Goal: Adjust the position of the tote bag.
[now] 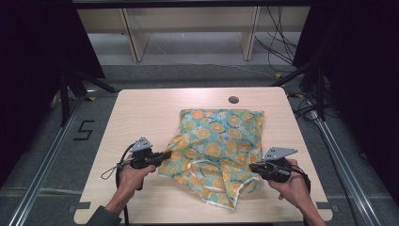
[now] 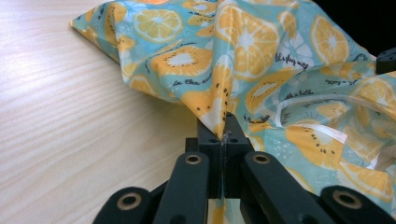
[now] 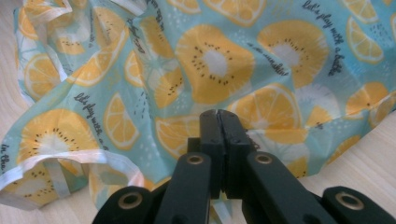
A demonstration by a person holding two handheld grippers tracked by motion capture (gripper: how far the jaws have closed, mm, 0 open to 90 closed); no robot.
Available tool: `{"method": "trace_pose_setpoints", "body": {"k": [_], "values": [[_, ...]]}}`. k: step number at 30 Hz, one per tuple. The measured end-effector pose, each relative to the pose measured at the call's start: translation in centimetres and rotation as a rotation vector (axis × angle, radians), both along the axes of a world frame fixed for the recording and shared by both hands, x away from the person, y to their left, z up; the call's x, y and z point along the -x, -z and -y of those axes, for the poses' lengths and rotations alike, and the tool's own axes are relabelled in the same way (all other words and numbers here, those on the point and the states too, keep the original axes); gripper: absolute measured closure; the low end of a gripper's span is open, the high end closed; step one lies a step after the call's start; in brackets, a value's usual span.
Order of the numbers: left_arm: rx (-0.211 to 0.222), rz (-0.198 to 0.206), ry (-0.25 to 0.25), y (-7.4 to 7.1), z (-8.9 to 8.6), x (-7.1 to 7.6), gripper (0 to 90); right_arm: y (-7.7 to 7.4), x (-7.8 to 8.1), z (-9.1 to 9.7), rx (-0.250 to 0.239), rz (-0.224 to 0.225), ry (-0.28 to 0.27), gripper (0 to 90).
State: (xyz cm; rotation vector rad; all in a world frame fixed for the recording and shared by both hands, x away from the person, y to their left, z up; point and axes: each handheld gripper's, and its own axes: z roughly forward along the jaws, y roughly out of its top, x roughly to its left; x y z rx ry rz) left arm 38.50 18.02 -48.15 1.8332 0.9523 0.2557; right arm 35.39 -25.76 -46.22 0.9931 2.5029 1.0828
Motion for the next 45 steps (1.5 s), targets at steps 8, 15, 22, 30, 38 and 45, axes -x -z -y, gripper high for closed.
{"method": "trace_pose_setpoints", "body": {"k": [8,15,22,30,38,45], "values": [[-0.026,0.017,0.066,-0.3,0.5,2.2,89.2,-0.2,0.3,0.8,-0.005,0.005,0.021,90.0],[-0.030,0.011,0.071,-0.1,-0.4,3.3,89.3,0.0,0.3,0.4,0.008,0.020,-0.003,90.0],[-0.008,-0.017,0.077,0.2,-0.8,3.5,88.1,0.1,0.3,0.1,0.005,0.018,-0.006,89.7],[-0.041,0.012,0.034,-0.5,-0.6,3.9,60.9,-0.1,0.4,0.8,-0.004,0.017,0.013,88.2],[-0.048,0.071,0.054,-3.2,-0.1,5.3,52.1,-1.5,0.8,0.8,-0.061,0.057,0.024,70.2],[-0.064,0.013,0.143,-3.6,1.7,6.3,44.4,-2.6,1.4,0.3,-0.104,0.078,0.004,63.8]]}}
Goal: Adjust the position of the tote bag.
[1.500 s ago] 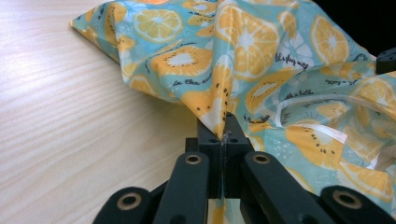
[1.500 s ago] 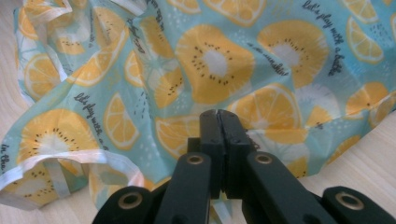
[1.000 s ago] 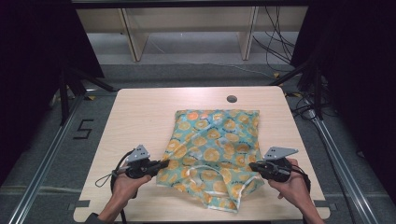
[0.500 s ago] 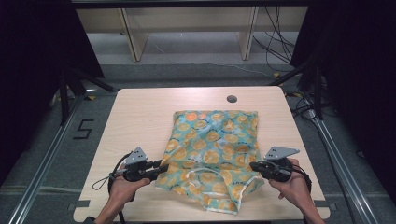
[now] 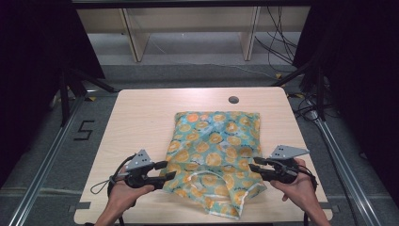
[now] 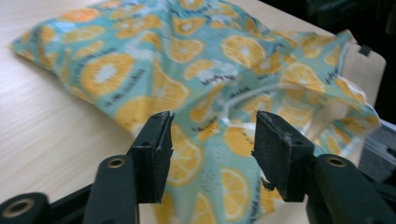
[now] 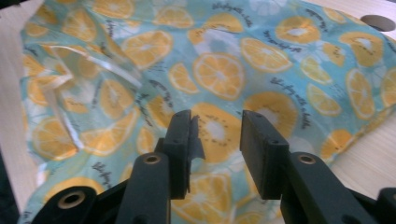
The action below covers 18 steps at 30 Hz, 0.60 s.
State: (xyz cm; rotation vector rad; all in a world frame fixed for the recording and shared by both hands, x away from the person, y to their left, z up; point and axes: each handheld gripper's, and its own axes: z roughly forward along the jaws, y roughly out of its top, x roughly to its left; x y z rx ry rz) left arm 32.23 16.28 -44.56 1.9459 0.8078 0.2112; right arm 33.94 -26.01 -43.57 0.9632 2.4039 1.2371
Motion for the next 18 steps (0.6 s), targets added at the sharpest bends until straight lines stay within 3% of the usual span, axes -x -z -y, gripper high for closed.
{"method": "trace_pose_setpoints", "body": {"k": [1,5,10,14,15,16,17,18], "values": [[-0.015,-0.014,0.008,0.0,0.2,0.1,42.5,0.0,0.2,-0.2,-0.002,-0.012,-0.004,63.1],[0.004,-0.054,0.035,0.6,1.7,0.5,35.5,0.1,0.2,-0.5,0.007,-0.011,-0.042,61.6],[-0.075,-0.038,0.056,1.4,3.3,0.4,34.9,0.2,0.2,-0.7,0.004,-0.019,-0.032,60.7],[-0.096,-0.026,0.068,2.1,4.1,0.4,41.4,0.1,0.4,-0.8,0.002,-0.039,-0.037,59.9],[-0.124,-0.018,0.075,2.2,4.1,0.3,43.0,0.1,0.4,-0.8,0.002,-0.035,-0.040,59.7],[-0.119,-0.013,0.073,2.5,4.3,0.2,45.8,0.2,0.4,-0.9,0.005,-0.022,-0.036,59.4],[-0.151,0.005,0.094,2.6,4.2,-0.1,51.4,0.2,0.4,-0.9,0.004,-0.022,-0.034,59.2],[-0.153,-0.004,0.072,2.9,4.3,-0.1,57.0,0.2,0.3,-0.9,0.003,-0.003,-0.036,59.1]]}}
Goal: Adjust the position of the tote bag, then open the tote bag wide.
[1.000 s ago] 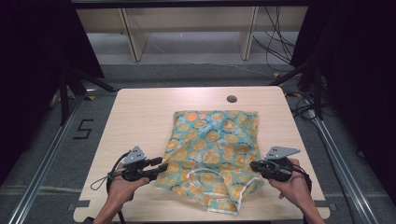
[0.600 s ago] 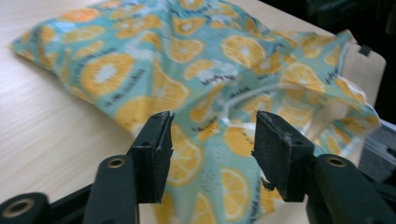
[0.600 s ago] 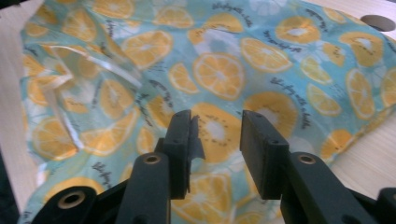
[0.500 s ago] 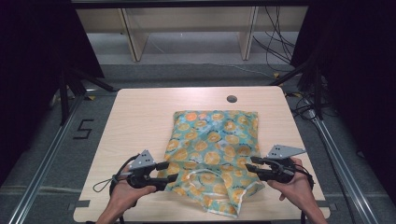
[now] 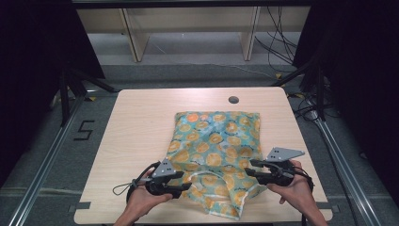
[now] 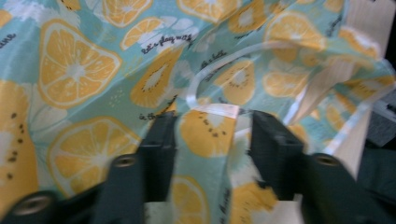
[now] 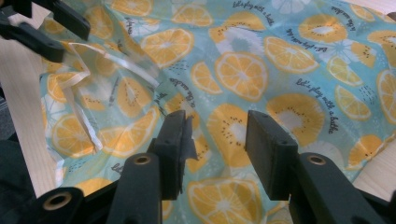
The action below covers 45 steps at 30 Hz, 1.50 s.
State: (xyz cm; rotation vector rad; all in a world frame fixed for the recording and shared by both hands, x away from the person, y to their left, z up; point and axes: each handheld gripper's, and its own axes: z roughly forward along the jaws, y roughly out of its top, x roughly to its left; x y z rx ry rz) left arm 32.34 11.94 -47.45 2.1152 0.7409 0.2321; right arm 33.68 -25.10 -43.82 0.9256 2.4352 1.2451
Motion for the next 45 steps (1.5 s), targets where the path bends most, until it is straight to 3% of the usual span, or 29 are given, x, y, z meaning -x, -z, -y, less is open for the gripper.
{"method": "trace_pose_setpoints", "body": {"k": [3,4,5,8,13,14,15,17,18,22,23,24,26,28,30,33,34,40,41,43,45], "values": [[-0.038,0.063,0.025,0.3,-0.2,-0.7,81.9,0.0,0.1,-0.2,0.007,-0.020,-0.003,58.8],[-0.010,0.051,0.005,0.3,-0.1,-0.8,88.0,0.0,0.1,-0.2,0.011,-0.022,-0.013,58.8],[0.017,0.052,-0.004,0.1,-0.1,-1.0,88.6,-0.1,0.3,-0.3,0.004,-0.043,0.000,58.8],[0.089,0.061,-0.018,-1.1,-0.2,-1.5,89.2,-0.1,0.1,-0.3,0.006,-0.025,-0.023,58.9],[0.098,0.125,-0.021,-3.5,0.0,-2.8,89.4,-0.4,0.3,-0.4,-0.008,-0.037,-0.015,58.1],[0.102,0.139,-0.002,-3.9,0.0,-3.3,89.3,-0.4,0.2,-0.3,-0.009,-0.015,-0.016,57.8],[0.125,0.129,-0.032,-4.3,0.2,-3.5,89.3,-0.4,0.3,-0.3,-0.015,-0.025,-0.011,57.0],[0.151,0.134,-0.038,-5.3,0.3,-4.4,89.3,-0.7,0.5,-0.3,-0.022,-0.036,-0.010,56.1],[0.164,0.138,-0.037,-5.7,0.4,-5.0,89.3,-0.8,0.4,-0.2,-0.016,-0.009,-0.020,55.3],[0.181,0.159,-0.062,-7.3,0.6,-6.8,89.3,-1.4,0.6,-0.6,-0.025,0.003,-0.053,52.4],[0.179,0.163,-0.059,-7.7,0.6,-7.3,89.3,-1.5,0.9,-0.9,-0.030,-0.019,-0.041,50.9],[0.194,0.157,-0.062,-7.9,0.8,-7.8,89.3,-1.6,0.8,-1.1,-0.033,0.006,-0.063,49.6],[0.196,0.158,-0.073,-8.4,0.9,-8.6,89.3,-1.8,1.1,-1.6,-0.034,-0.009,-0.072,44.9],[0.213,0.152,-0.086,-8.7,1.1,-9.4,89.4,-1.9,1.3,-2.1,-0.026,0.021,-0.089,43.8],[0.213,0.157,-0.094,-9.0,1.1,-10.2,89.4,-1.9,1.7,-2.7,-0.003,0.005,-0.093,40.8],[0.237,0.142,-0.111,-9.5,1.2,-11.1,89.4,-1.6,1.6,-3.3,0.041,0.032,-0.120,37.5],[0.226,0.142,-0.123,-9.7,1.3,-11.4,89.3,-1.5,1.5,-3.5,0.051,0.043,-0.111,36.2],[0.264,0.127,-0.129,-10.7,1.8,-12.8,89.3,-0.4,1.0,-4.7,0.159,0.041,-0.098,34.1],[0.262,0.132,-0.127,-10.8,1.9,-13.0,89.3,-0.2,0.6,-4.9,0.173,0.058,-0.087,35.0],[0.273,0.123,-0.126,-11.0,2.2,-13.4,89.4,0.1,0.0,-5.2,0.195,0.049,-0.082,45.0],[0.269,0.132,-0.122,-11.3,2.4,-13.6,89.3,0.4,-0.7,-5.5,0.218,0.077,-0.093,68.2]]}}
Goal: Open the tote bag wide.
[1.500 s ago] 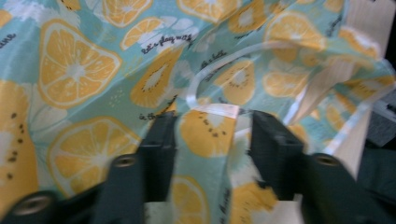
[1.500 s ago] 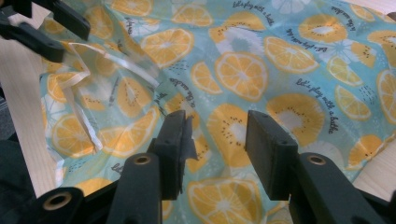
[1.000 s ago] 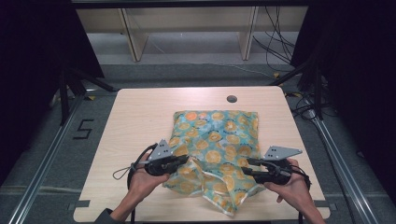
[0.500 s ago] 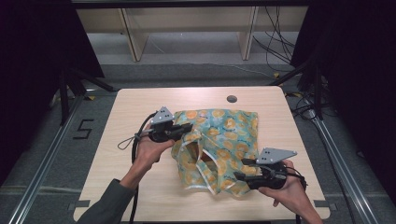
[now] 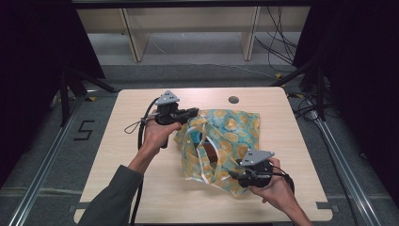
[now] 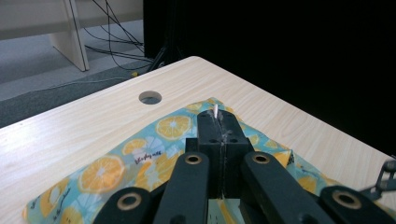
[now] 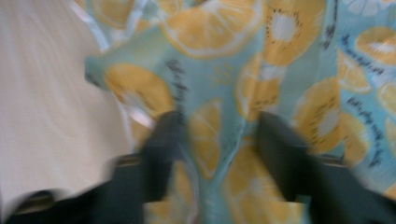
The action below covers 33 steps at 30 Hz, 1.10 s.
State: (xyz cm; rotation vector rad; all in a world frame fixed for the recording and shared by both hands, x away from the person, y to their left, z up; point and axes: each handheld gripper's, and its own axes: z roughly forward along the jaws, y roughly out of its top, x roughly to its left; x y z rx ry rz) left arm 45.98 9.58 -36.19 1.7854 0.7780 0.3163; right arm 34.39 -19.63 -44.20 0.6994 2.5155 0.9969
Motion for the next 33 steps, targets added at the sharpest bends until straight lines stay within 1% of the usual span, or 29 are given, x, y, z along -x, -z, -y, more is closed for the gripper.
{"method": "trace_pose_setpoints", "body": {"k": [2,3,4,5,6,8,10,11,12,13,14,15,17,18,19,20,21,22,23,24,25,26,27,28,29,30,31,32,33], "values": [[0.004,0.000,-0.004,-0.2,0.0,-0.4,89.3,-0.3,-0.9,0.1,0.015,0.013,-0.001,81.8],[0.000,0.006,-0.007,-0.2,0.0,-0.6,89.3,-0.4,-1.6,0.2,0.002,0.043,0.001,86.4],[-0.004,0.011,-0.015,-0.2,-0.1,-0.9,89.3,-0.7,-2.3,0.4,-0.006,0.067,0.016,88.5],[-0.006,0.009,-0.028,-0.2,-0.2,-1.2,89.3,-1.0,-3.0,0.6,-0.018,0.074,0.041,89.7],[-0.004,0.011,-0.037,-0.1,-0.3,-1.5,89.3,-1.4,-3.8,0.8,-0.014,0.096,0.061,90.0],[-0.003,0.009,-0.069,0.2,-0.5,-2.2,89.3,-1.9,-5.7,1.2,-0.020,0.137,0.122,90.0],[-0.015,0.008,-0.093,0.7,-0.6,-3.1,89.3,-2.5,-7.6,1.6,-0.021,0.141,0.183,90.0],[-0.021,0.006,-0.104,1.1,-0.6,-3.5,89.3,-2.7,-8.6,1.9,-0.005,0.158,0.203,90.0],[-0.031,0.003,-0.117,1.6,-0.7,-4.0,89.2,-2.8,-9.7,2.1,0.003,0.165,0.211,90.0],[-0.031,-0.003,-0.128,2.1,-0.7,-4.5,89.2,-2.8,-10.6,2.3,0.010,0.156,0.231,90.0],[-0.030,-0.013,-0.138,2.6,-0.7,-4.9,89.2,-2.8,-11.4,2.4,0.029,0.160,0.251,90.0],[-0.021,-0.025,-0.145,3.1,-0.7,-5.4,89.1,-2.7,-12.3,2.6,0.045,0.170,0.261,90.0],[-0.062,-0.027,-0.164,4.1,-0.6,-6.3,89.0,-2.4,-13.7,2.8,0.091,0.180,0.302,90.0],[-0.087,-0.026,-0.176,4.5,-0.4,-6.6,88.9,-2.1,-14.4,3.0,0.105,0.186,0.319,90.0],[-0.100,-0.030,-0.184,5.1,-0.3,-7.0,88.7,-1.8,-15.2,3.2,0.119,0.187,0.328,90.0],[-0.115,-0.041,-0.185,5.6,-0.2,-7.3,88.4,-1.5,-15.7,3.3,0.130,0.155,0.344,90.0],[-0.125,-0.050,-0.184,6.2,0.0,-7.6,87.9,-1.1,-16.4,3.5,0.144,0.166,0.354,90.0],[-0.146,-0.062,-0.181,6.7,0.2,-7.8,87.0,-0.7,-17.1,3.7,0.158,0.138,0.344,90.0],[-0.150,-0.069,-0.180,7.3,0.4,-7.9,86.4,-0.2,-17.4,3.7,0.159,0.122,0.371,90.0],[-0.179,-0.090,-0.166,7.8,0.5,-7.9,85.5,0.2,-17.7,3.8,0.169,0.118,0.378,90.0],[-0.195,-0.100,-0.162,8.4,0.7,-8.0,84.1,0.5,-17.9,3.8,0.178,0.098,0.387,90.0],[-0.225,-0.101,-0.155,8.8,0.9,-8.0,82.0,0.8,-18.2,3.9,0.184,0.087,0.385,90.0],[-0.250,-0.113,-0.146,9.1,0.9,-8.0,80.5,1.1,-18.3,3.9,0.191,0.079,0.402,90.0],[-0.284,-0.118,-0.135,9.4,0.8,-8.0,79.4,1.4,-18.5,4.0,0.194,0.064,0.392,90.0],[-0.291,-0.126,-0.129,9.6,0.6,-8.0,77.8,1.5,-18.5,4.1,0.190,0.043,0.418,90.0],[-0.269,-0.126,-0.146,9.6,0.6,-7.9,74.8,1.7,-18.6,4.2,0.188,0.043,0.414,90.0],[-0.256,-0.130,-0.150,9.3,0.3,-7.7,69.3,1.8,-18.5,4.2,0.179,0.022,0.419,90.0],[-0.239,-0.130,-0.155,8.8,0.1,-7.5,63.9,2.0,-18.6,4.3,0.178,0.027,0.405,90.0],[-0.223,-0.123,-0.149,8.1,0.0,-7.2,60.7,2.0,-18.5,4.4,0.174,0.015,0.406,90.0]]}}
